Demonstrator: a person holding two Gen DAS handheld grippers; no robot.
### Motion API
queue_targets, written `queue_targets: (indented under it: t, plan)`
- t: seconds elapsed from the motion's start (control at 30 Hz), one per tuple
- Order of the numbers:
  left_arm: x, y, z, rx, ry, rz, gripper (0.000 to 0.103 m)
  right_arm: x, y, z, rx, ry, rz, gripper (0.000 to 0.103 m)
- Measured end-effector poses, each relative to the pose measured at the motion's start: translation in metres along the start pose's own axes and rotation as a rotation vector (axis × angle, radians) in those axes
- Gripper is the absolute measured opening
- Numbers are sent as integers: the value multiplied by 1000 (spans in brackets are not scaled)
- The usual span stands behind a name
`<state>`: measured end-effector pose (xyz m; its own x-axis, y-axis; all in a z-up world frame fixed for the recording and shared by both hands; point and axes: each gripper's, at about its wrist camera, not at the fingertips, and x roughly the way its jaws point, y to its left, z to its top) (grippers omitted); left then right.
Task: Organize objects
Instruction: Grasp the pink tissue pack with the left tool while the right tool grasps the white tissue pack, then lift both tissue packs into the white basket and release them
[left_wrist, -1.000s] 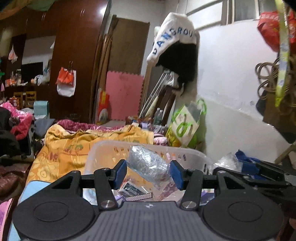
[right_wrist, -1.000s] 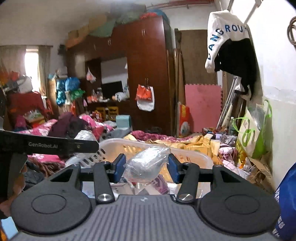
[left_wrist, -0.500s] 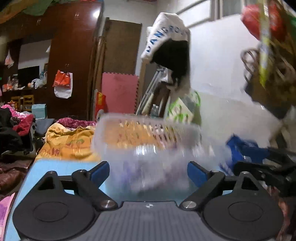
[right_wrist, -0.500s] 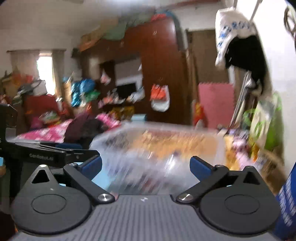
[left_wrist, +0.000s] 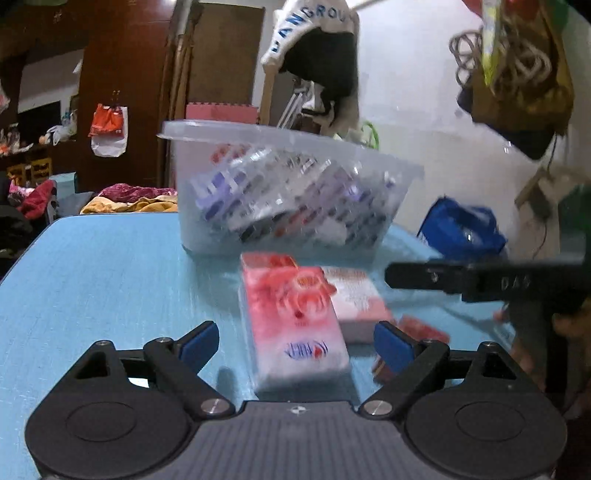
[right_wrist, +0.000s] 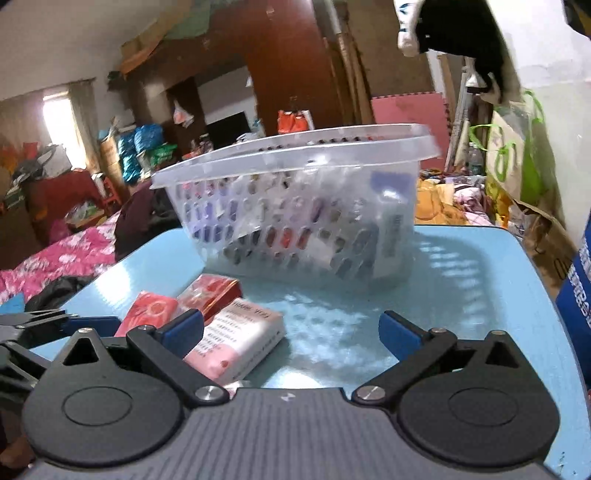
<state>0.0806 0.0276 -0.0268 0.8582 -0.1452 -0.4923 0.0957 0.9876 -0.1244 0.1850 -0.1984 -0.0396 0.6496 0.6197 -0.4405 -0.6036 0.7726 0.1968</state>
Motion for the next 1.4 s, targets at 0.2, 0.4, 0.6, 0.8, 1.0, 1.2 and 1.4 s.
queue_targets:
  t: [0.2, 0.4, 0.6, 0.8, 1.0, 1.2, 1.4]
  plan:
    - [0, 14, -10, -1, 0, 72, 80, 12, 19, -1, -78, 43, 33, 103]
    - [-6, 31, -8, -10, -5, 104, 79, 36, 40, -2, -137, 134, 54, 103]
    - [4, 25, -4, 26, 8, 113, 87, 43, 44, -3, -169, 143, 26, 83]
    - [10, 19, -1, 34, 20, 118, 87, 31, 33, -5, -136, 94, 19, 71]
    - [9, 19, -1, 23, 7, 121, 59, 26, 32, -6, -120, 41, 10, 69]
    - [4, 23, -3, 5, -25, 101, 59, 20, 24, -6, -74, -8, 28, 67]
    - [-12, 25, -1, -8, -80, 63, 59, 8, 14, -8, -20, -83, 82, 66]
